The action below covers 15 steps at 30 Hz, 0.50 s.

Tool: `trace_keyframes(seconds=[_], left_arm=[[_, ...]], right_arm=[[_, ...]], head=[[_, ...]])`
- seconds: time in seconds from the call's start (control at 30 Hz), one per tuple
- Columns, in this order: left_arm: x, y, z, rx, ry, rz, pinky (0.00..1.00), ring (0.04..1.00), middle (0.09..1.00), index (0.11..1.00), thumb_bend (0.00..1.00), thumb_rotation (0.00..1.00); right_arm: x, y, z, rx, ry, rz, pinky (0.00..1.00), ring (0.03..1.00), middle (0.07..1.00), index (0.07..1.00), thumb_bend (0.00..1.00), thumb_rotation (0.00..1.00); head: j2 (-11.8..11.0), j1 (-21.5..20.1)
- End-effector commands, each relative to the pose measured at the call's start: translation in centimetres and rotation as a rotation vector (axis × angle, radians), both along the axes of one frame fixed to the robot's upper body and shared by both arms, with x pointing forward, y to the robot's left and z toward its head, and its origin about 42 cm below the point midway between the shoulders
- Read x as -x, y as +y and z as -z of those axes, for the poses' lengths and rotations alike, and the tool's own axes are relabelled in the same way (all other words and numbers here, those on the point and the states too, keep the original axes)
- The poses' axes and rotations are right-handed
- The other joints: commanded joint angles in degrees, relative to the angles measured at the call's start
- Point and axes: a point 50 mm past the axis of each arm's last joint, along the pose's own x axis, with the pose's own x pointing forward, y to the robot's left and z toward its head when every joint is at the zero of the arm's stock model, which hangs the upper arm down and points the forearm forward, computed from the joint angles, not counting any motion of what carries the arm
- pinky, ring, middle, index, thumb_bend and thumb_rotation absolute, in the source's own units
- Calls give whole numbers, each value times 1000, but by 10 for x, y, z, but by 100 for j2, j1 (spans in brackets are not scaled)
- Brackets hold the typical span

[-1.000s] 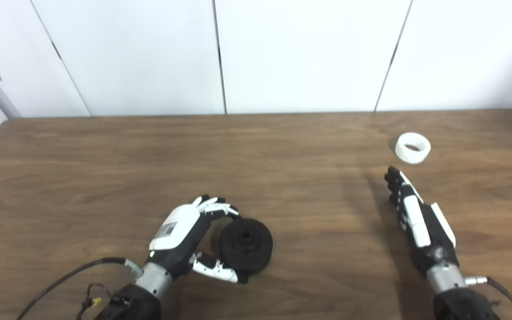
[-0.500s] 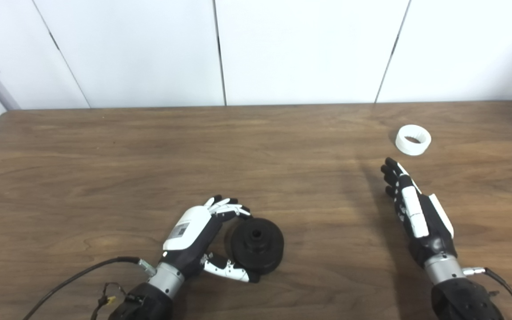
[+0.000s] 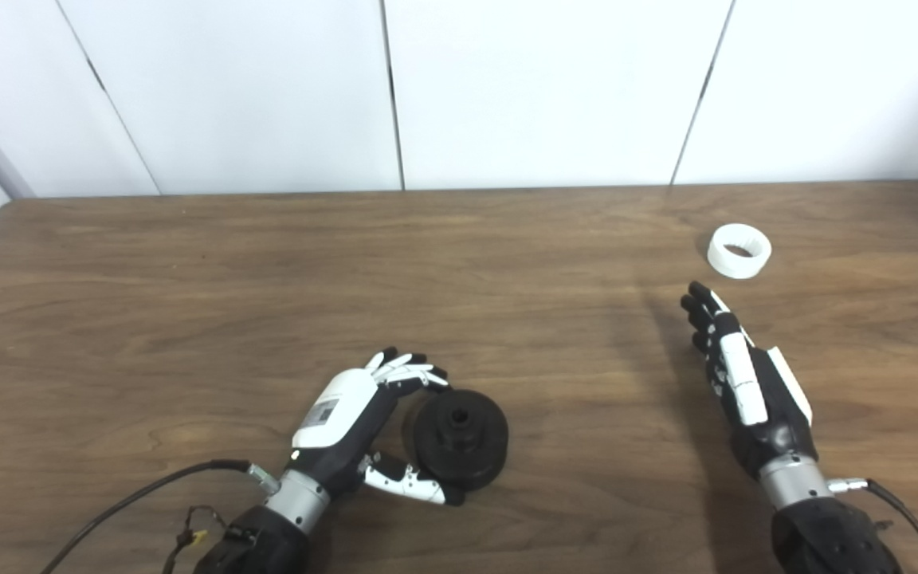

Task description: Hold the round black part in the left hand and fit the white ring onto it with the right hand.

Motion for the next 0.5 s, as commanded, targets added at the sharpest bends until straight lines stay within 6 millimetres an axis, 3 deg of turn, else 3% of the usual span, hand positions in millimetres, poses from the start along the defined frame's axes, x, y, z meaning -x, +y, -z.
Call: trace_keyframes(seconds=[0.0,0.2,0.33,0.47], left_arm=[[1,9,12,-51,73,-18,1000,921,823,483,522,62],[1,19,15,-52,76,-18,1000,912,818,482,523,59],[1,23,17,-53,94,-21,1000,918,823,483,523,57],[2,29,20,-54,72,-16,1000,904,814,483,523,55]], right_arm=[[-8,6,-31,-44,-136,10,982,984,958,948,607,921],[-10,-3,-71,-2,-210,34,988,988,953,935,586,825],[-14,-13,-88,19,-230,68,962,975,952,921,619,737],[-18,-23,-101,45,-258,104,914,938,927,906,691,584]], head=[[-45,-216],[-152,-744],[-293,-1124],[-450,-1431]])
